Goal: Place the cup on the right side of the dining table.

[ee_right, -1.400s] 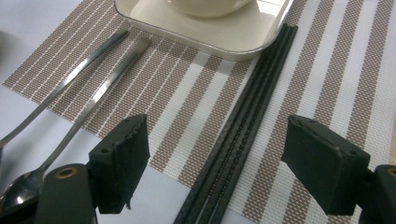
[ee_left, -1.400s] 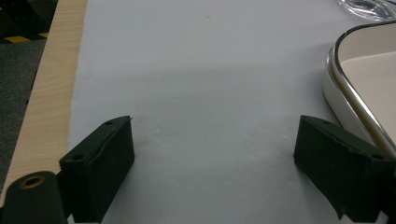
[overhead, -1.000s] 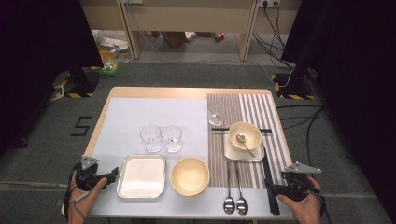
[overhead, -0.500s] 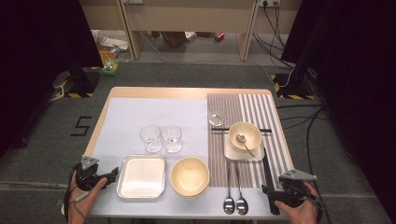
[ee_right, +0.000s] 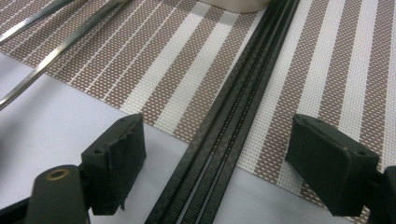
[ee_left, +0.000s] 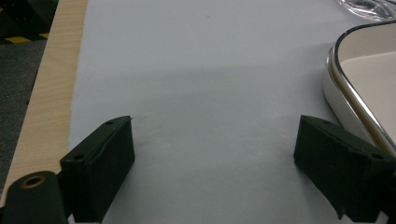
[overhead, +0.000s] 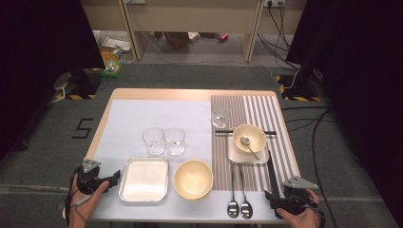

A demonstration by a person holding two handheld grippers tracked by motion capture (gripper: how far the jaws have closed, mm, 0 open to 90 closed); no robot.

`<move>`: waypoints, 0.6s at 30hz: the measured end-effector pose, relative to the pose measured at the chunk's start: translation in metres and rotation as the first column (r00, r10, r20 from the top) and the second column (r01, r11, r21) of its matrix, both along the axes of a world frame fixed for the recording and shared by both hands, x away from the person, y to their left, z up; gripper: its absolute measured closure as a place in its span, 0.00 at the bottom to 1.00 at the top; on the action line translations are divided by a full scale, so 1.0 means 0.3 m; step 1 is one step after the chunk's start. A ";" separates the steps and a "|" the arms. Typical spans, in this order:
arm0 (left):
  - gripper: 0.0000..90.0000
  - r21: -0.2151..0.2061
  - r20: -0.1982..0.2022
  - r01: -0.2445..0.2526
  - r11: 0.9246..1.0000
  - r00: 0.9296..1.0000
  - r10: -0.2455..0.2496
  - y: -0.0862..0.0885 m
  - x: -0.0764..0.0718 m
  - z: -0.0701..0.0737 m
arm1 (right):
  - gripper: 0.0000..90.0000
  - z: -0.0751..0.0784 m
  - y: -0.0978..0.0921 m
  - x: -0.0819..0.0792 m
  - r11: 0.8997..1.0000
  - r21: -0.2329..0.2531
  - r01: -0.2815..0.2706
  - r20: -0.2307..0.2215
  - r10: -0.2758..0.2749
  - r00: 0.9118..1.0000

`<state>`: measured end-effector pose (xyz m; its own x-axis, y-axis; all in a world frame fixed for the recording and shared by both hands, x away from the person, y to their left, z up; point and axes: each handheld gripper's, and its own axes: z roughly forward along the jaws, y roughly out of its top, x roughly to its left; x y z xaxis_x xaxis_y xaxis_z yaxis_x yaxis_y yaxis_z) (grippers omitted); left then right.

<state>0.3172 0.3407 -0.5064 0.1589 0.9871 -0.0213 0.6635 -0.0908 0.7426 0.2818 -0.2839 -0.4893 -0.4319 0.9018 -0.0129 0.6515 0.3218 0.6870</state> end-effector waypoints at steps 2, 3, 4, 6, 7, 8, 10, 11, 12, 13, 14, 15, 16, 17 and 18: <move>0.13 0.000 0.000 0.000 1.000 1.000 0.000 0.000 0.000 0.000 | 0.22 -0.003 0.000 -0.001 1.000 0.001 -0.004 0.008 0.004 1.000; 0.13 0.000 0.000 0.000 1.000 1.000 0.000 0.000 0.000 0.000 | 0.22 -0.003 -0.001 -0.001 1.000 0.002 -0.004 0.010 0.004 1.000; 0.13 0.000 0.000 0.000 1.000 1.000 0.000 0.000 0.000 0.000 | 0.22 -0.003 -0.001 -0.002 1.000 0.003 -0.004 0.011 0.004 1.000; 0.13 0.000 0.000 0.000 1.000 1.000 0.000 0.000 0.000 0.000 | 0.22 -0.004 -0.002 -0.002 1.000 0.000 -0.006 0.013 0.006 1.000; 0.13 0.000 0.001 0.000 1.000 1.000 0.000 0.000 0.000 0.000 | 0.22 -0.004 -0.002 -0.002 1.000 0.000 -0.006 0.014 0.006 1.000; 0.13 0.000 0.000 0.000 1.000 1.000 0.000 0.000 0.000 0.000 | 0.22 -0.004 -0.002 -0.003 1.000 0.000 -0.006 0.016 0.006 1.000; 0.13 0.000 0.000 0.000 1.000 1.000 0.000 0.000 0.000 0.000 | 0.22 -0.005 -0.002 -0.003 1.000 0.000 -0.004 0.015 0.004 1.000; 0.12 0.000 0.000 0.000 1.000 1.000 0.000 0.000 0.000 0.000 | 0.22 -0.005 -0.002 -0.004 1.000 0.001 -0.004 0.016 0.004 1.000; 0.12 0.000 0.000 0.000 1.000 1.000 0.000 0.000 0.000 0.000 | 0.22 -0.005 -0.002 -0.004 1.000 0.002 -0.003 0.015 0.003 1.000; 0.12 0.000 0.000 0.000 1.000 1.000 0.000 0.000 0.000 0.000 | 0.22 -0.005 -0.002 -0.004 1.000 0.003 -0.002 0.017 0.002 1.000; 0.13 0.000 0.000 0.000 1.000 1.000 0.000 0.000 0.000 0.000 | 0.22 -0.005 -0.002 -0.004 1.000 0.003 -0.003 0.017 0.003 1.000; 0.12 0.000 0.000 0.001 1.000 1.000 -0.001 0.000 0.000 0.000 | 0.22 -0.005 -0.002 -0.004 1.000 0.004 -0.003 0.017 0.003 1.000; 0.13 0.000 0.000 0.000 1.000 1.000 0.000 0.000 0.000 0.000 | 0.22 -0.006 -0.002 -0.004 1.000 0.004 -0.003 0.017 0.003 1.000; 0.12 0.000 0.000 0.001 1.000 1.000 -0.001 0.000 0.000 0.000 | 0.22 -0.005 -0.002 -0.005 1.000 0.006 -0.001 0.015 0.001 1.000; 0.12 0.000 0.000 0.000 1.000 1.000 0.000 0.000 0.000 0.000 | 0.22 -0.006 -0.002 -0.004 1.000 0.003 -0.003 0.017 0.003 1.000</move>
